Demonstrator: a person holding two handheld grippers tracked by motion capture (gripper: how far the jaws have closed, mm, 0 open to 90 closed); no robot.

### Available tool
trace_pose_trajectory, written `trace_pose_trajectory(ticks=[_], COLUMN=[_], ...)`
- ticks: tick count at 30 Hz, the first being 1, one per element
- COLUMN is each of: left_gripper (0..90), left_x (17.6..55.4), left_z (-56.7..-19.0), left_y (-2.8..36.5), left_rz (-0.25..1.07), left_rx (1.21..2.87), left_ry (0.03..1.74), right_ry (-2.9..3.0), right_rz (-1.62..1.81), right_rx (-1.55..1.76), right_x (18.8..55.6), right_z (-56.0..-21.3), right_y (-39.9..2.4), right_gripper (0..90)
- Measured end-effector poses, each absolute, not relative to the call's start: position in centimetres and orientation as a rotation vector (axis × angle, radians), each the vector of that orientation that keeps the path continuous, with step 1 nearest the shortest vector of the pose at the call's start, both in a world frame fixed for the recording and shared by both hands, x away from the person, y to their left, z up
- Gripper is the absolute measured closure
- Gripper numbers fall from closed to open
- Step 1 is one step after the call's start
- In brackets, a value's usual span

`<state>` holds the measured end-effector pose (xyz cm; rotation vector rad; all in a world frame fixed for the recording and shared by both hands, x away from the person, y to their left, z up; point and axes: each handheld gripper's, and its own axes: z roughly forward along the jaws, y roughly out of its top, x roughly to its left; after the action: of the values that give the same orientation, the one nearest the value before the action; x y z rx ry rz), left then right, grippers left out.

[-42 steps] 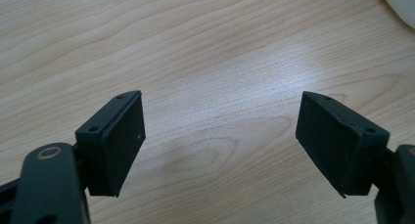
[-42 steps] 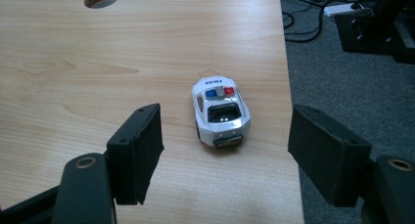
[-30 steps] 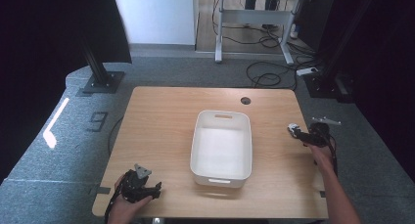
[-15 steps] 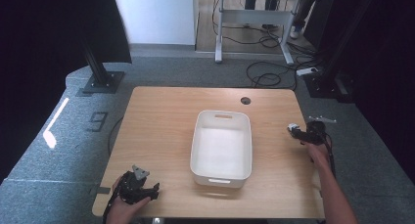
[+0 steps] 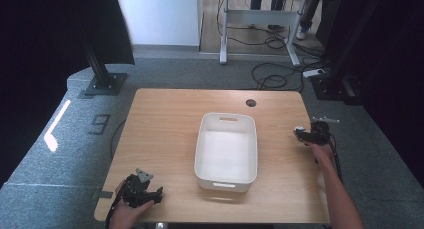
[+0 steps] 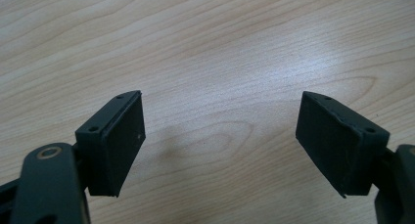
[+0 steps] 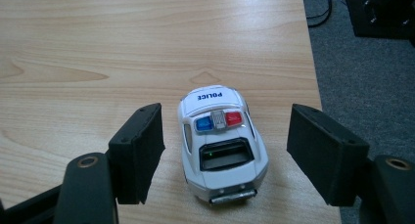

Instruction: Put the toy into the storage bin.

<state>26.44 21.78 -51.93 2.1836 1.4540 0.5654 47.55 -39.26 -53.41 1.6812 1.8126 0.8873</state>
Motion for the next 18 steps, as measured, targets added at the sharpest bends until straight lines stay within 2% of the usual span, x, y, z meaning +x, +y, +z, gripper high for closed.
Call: trace_pose_trajectory(ticks=[11,18], left_gripper=[19.2,19.2], left_x=[26.39,26.49], left_z=[-51.92,-51.91], left_y=[21.94,21.81], left_rz=[0.564,0.564], left_rx=[2.181,2.181], left_ry=[1.458,1.452], right_ry=[1.824,1.834], right_rz=[0.858,0.831], right_rx=[1.691,1.696], right_x=[48.15,48.19], right_z=[-54.17,-54.44], right_y=[-38.86,-38.61], right_gripper=[31.7,39.3])
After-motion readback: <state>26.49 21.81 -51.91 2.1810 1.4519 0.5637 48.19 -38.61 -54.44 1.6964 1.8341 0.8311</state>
